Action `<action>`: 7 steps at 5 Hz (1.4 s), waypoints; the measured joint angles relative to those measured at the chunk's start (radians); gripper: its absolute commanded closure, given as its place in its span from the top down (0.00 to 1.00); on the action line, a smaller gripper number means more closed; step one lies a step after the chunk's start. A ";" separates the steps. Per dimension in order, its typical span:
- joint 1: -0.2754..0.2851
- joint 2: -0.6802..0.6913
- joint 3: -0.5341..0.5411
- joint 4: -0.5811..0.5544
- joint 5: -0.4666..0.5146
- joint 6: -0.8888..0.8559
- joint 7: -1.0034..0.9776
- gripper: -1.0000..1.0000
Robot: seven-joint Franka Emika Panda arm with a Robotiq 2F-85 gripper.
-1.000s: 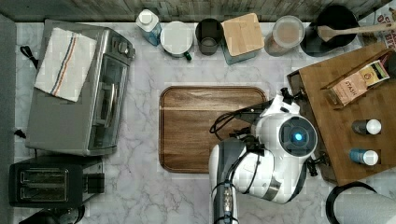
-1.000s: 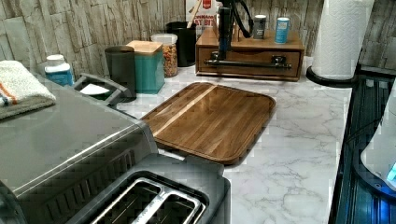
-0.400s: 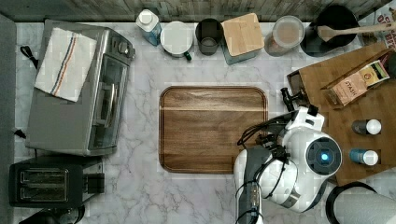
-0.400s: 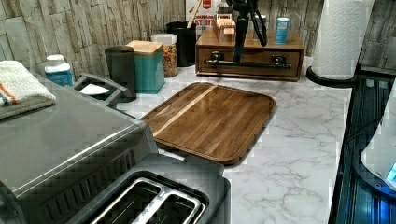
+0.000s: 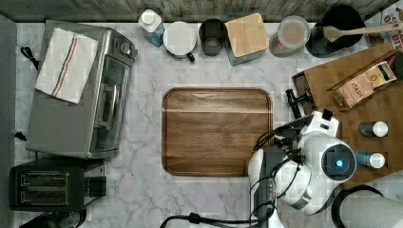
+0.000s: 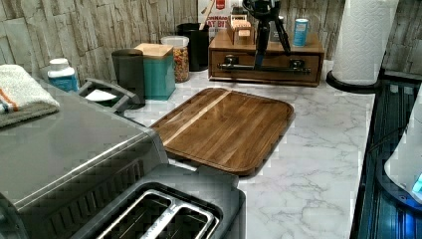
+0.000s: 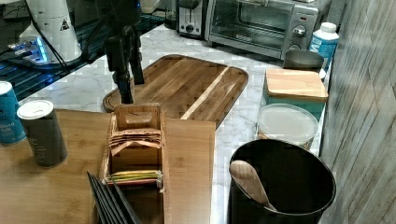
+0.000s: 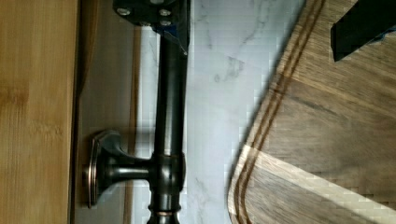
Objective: Open the drawer.
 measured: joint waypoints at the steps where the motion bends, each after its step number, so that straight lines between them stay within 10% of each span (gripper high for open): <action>1: -0.018 0.019 -0.003 0.000 0.036 0.001 -0.073 1.00; 7: -0.097 0.079 -0.009 -0.012 0.296 0.112 -0.288 1.00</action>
